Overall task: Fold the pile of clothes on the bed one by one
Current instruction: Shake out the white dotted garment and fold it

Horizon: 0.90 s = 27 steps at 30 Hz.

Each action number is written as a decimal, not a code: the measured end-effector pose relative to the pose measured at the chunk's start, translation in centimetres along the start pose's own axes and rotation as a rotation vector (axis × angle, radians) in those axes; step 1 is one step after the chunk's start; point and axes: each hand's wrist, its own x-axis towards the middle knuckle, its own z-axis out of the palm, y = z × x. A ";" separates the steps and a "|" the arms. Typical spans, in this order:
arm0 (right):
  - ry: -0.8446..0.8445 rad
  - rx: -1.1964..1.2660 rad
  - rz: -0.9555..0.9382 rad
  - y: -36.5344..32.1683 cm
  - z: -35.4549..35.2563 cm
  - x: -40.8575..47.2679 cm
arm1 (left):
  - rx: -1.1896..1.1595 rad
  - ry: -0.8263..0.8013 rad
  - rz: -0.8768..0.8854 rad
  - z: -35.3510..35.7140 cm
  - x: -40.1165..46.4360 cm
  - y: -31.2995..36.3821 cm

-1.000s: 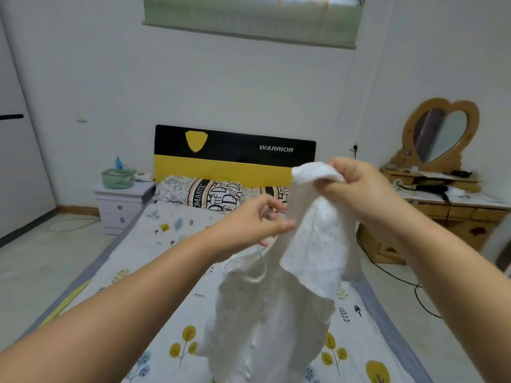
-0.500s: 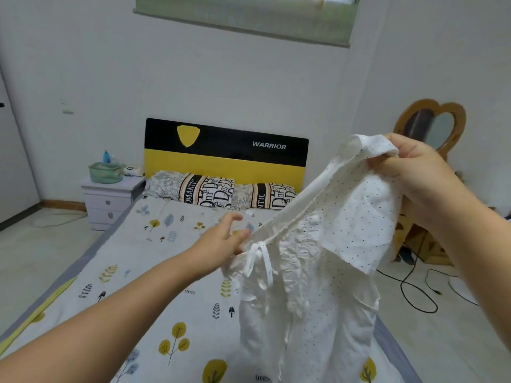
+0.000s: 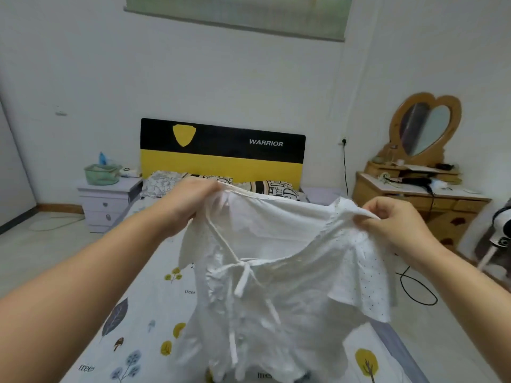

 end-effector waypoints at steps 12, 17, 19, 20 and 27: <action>0.003 0.205 0.185 2.1 1.5 1.2 | 0.179 -0.280 -0.093 -4.7 -0.1 0.2; -0.173 0.347 0.173 1.0 2.5 0.7 | 0.543 -0.121 0.044 -4.2 0.1 -0.4; -0.351 0.356 0.152 0.8 2.3 0.5 | 0.496 -0.070 0.056 -4.0 0.2 -0.6; -0.394 0.302 0.122 0.9 2.2 0.4 | 0.453 -0.058 0.054 -4.1 0.3 -0.8; -0.032 0.114 0.002 2.0 3.0 0.4 | 0.374 -0.160 0.045 -3.6 -0.5 -1.3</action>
